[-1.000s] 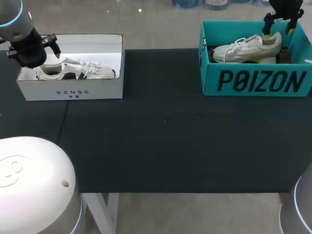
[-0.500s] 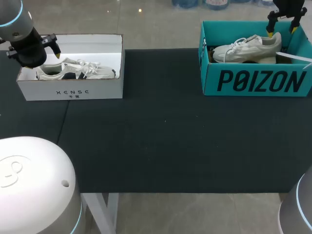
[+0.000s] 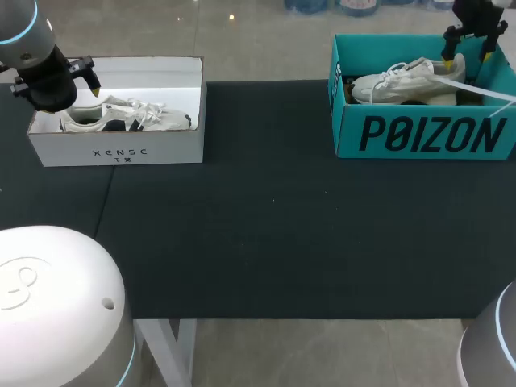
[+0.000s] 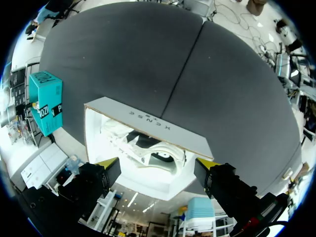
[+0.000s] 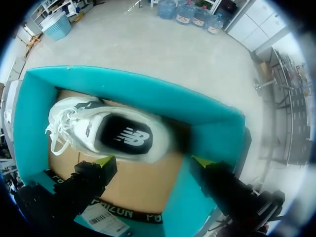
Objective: Take the shoe out of the shoebox, open the shoe tongue, remove and reinsert the insole, then place the shoe into the shoebox
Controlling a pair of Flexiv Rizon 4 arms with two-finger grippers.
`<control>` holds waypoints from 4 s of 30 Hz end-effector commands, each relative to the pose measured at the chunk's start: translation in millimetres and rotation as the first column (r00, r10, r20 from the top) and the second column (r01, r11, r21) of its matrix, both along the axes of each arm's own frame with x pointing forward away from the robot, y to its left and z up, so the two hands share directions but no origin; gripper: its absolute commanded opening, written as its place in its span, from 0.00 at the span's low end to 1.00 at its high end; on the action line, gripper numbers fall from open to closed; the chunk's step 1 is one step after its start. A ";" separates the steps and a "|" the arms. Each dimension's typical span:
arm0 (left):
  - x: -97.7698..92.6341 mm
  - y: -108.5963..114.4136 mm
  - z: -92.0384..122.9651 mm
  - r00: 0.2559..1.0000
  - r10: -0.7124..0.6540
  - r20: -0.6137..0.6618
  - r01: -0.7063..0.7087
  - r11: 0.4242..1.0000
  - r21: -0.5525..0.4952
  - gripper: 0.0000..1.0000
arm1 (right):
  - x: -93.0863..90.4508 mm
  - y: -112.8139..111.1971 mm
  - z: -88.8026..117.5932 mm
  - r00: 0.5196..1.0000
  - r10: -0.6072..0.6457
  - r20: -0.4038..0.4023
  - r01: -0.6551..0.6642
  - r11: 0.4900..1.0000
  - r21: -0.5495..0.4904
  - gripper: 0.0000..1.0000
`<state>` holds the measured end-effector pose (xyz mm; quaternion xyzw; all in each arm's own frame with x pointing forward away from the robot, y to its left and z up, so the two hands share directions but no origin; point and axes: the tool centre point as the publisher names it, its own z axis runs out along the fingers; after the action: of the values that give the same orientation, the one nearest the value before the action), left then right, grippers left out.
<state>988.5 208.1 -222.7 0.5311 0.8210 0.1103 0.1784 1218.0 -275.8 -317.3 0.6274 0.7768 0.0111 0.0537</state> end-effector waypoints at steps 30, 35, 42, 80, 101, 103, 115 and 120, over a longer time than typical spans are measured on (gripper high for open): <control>-0.3 0.3 0.3 1.000 -0.001 0.000 0.001 1.000 0.001 1.00 | 46.9 -4.0 -21.5 0.992 0.003 -0.126 -0.009 0.999 -0.049 1.00; -0.3 0.3 0.3 1.000 -0.001 0.000 0.001 1.000 0.001 1.00 | 49.7 -4.9 -25.2 0.990 0.003 -0.143 -0.011 0.998 -0.054 1.00; -0.3 0.3 0.3 1.000 -0.001 0.000 0.001 1.000 0.001 1.00 | 48.3 -8.5 -23.3 0.988 -0.006 -0.154 -0.005 0.998 -0.070 0.19; -0.3 0.3 0.3 1.000 -0.001 0.000 0.001 1.000 0.001 1.00 | 37.8 -7.1 -25.4 0.978 -0.001 -0.210 -0.020 0.995 -0.099 0.00; -0.3 0.3 0.3 1.000 -0.001 0.000 0.001 1.000 0.001 1.00 | 6.7 -0.4 80.3 0.994 -0.025 -0.102 0.021 0.999 -0.044 0.00; -0.3 0.3 0.3 1.000 -0.001 0.000 0.001 1.000 0.001 1.00 | 0.1 1.0 97.5 0.997 -0.022 -0.071 0.019 0.999 -0.043 0.00; -0.3 0.3 0.3 1.000 -0.001 0.000 0.001 1.000 0.001 1.00 | -56.9 10.6 184.5 0.991 0.015 0.136 -0.010 0.999 -0.036 0.00; -0.3 0.3 0.3 1.000 -0.001 0.000 0.001 1.000 0.001 1.00 | -96.4 18.7 197.1 0.970 0.028 0.242 -0.024 0.999 -0.021 0.00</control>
<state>988.5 208.1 -222.7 0.5311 0.8210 0.1103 0.1784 1192.2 -261.3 -150.3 0.6251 0.7788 -0.0157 0.0500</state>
